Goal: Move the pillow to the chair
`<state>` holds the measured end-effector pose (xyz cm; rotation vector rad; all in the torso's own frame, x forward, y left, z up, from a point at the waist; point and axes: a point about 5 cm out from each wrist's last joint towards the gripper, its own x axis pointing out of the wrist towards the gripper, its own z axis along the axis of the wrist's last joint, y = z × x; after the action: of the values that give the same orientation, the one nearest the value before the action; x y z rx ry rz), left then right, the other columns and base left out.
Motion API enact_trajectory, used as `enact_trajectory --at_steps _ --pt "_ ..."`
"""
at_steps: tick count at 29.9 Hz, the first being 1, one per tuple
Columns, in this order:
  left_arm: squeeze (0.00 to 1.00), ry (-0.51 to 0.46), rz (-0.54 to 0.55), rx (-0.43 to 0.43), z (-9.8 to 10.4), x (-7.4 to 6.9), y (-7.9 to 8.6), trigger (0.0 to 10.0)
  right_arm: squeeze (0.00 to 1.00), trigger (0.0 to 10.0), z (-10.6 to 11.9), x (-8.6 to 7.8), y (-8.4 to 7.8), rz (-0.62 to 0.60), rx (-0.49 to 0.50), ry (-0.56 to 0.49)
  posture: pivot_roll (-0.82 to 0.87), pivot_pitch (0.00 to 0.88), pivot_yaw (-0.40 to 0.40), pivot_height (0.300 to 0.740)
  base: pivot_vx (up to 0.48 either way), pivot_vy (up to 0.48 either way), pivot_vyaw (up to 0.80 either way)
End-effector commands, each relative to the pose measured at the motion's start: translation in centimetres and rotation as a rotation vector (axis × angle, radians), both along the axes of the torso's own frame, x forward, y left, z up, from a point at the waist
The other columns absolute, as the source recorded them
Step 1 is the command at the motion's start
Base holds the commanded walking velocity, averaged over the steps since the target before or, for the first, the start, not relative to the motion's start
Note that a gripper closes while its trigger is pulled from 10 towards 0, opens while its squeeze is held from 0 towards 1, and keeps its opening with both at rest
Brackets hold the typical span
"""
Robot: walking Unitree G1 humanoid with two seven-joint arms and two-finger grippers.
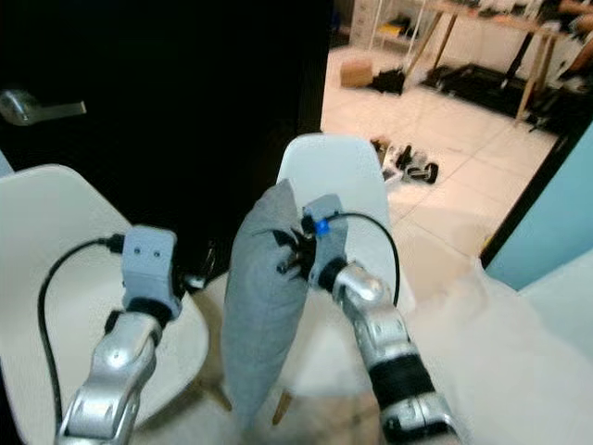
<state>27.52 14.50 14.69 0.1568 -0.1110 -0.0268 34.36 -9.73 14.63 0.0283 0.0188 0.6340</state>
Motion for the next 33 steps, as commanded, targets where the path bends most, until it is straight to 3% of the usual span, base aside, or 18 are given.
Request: enact_trajectory --at_steps 1,6,17,28,33 --pt "0.00 0.021 -0.002 0.007 -0.4 -0.1 0.3 10.0 0.00 10.0 1.3 0.8 0.0 -0.045 0.004 -0.025 0.01 0.000 -0.092 0.740 0.000 0.000 0.00" --pt "0.00 0.032 -0.080 -0.005 -0.5 -0.2 -0.3 10.0 0.00 10.0 1.0 1.9 -1.4 -0.150 -0.020 0.032 0.01 0.000 -0.092 0.716 0.000 0.000 0.00" --pt "0.00 0.033 -0.137 -0.015 -0.4 -0.3 -0.7 10.0 0.00 10.0 1.2 3.1 -3.3 -0.305 -0.075 0.061 0.01 0.000 -0.094 0.666 0.000 0.000 0.00" --pt "0.00 0.001 -0.138 -0.047 0.7 -0.1 -0.4 10.0 0.00 10.0 2.9 4.0 -3.0 -0.336 -0.114 -0.004 0.00 0.000 -0.090 0.636 0.000 0.000 0.00" --pt "0.00 -0.041 -0.132 -0.028 2.2 0.1 0.0 10.0 0.00 10.0 4.9 5.0 -3.6 -0.408 -0.183 -0.094 0.00 0.000 -0.087 0.621 0.000 0.000 0.00"
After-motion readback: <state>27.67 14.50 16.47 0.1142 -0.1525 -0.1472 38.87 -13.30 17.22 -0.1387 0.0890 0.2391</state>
